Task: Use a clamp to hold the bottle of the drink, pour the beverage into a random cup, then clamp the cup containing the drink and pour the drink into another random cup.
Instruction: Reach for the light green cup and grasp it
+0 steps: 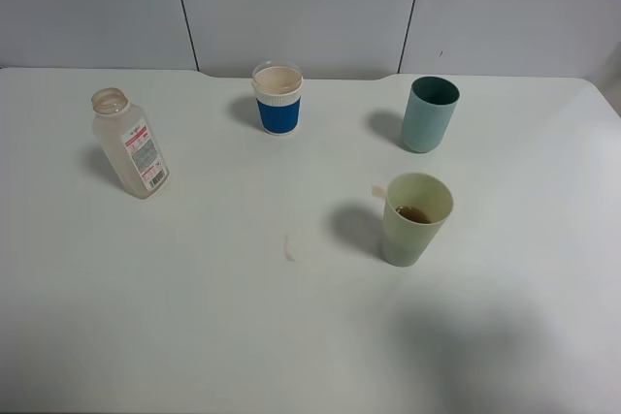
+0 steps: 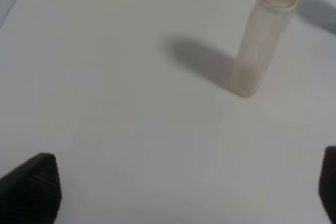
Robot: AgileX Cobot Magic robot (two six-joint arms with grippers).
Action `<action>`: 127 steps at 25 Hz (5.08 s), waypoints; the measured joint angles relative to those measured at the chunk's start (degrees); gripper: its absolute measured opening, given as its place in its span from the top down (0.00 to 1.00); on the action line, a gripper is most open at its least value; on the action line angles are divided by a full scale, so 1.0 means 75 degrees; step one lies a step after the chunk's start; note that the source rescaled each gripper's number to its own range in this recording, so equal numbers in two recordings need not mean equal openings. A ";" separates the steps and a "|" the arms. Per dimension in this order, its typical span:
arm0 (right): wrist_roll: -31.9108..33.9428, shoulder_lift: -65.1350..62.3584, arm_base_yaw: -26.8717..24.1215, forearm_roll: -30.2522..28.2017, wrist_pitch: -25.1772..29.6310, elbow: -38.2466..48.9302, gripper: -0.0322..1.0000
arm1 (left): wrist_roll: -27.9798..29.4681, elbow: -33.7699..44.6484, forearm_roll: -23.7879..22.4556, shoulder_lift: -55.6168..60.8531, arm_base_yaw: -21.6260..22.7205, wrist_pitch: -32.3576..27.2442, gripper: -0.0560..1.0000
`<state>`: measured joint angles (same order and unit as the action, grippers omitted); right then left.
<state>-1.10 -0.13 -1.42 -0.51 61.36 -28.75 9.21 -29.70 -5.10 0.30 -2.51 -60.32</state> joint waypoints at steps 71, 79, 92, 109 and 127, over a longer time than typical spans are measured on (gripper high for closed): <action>-0.0401 0.7844 0.4100 -0.1232 -0.6471 -0.1124 0.00 | 0.0000 0.0000 0.0006 0.0000 0.0000 0.0000 0.00; -0.0354 0.7844 0.4873 -0.0998 -0.7424 -0.0306 0.00 | 0.0000 0.0000 0.0006 0.0000 0.0000 0.0000 0.00; -0.0916 0.7844 0.4156 0.0377 -0.7663 0.0490 0.00 | 0.0000 0.0000 0.0006 0.0000 0.0000 0.0000 0.00; -0.5544 0.7844 0.4113 0.4796 -0.7958 0.0921 0.00 | 0.0000 0.0000 0.0006 0.0000 0.0000 0.0000 0.00; -0.5014 0.7844 0.4792 0.5042 -0.9564 0.1940 0.00 | 0.0000 0.0000 0.0006 0.0000 0.0000 0.0000 0.00</action>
<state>-38.70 58.69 34.52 37.30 -10.36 -14.20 9.21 -29.70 -5.06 0.30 -2.51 -60.32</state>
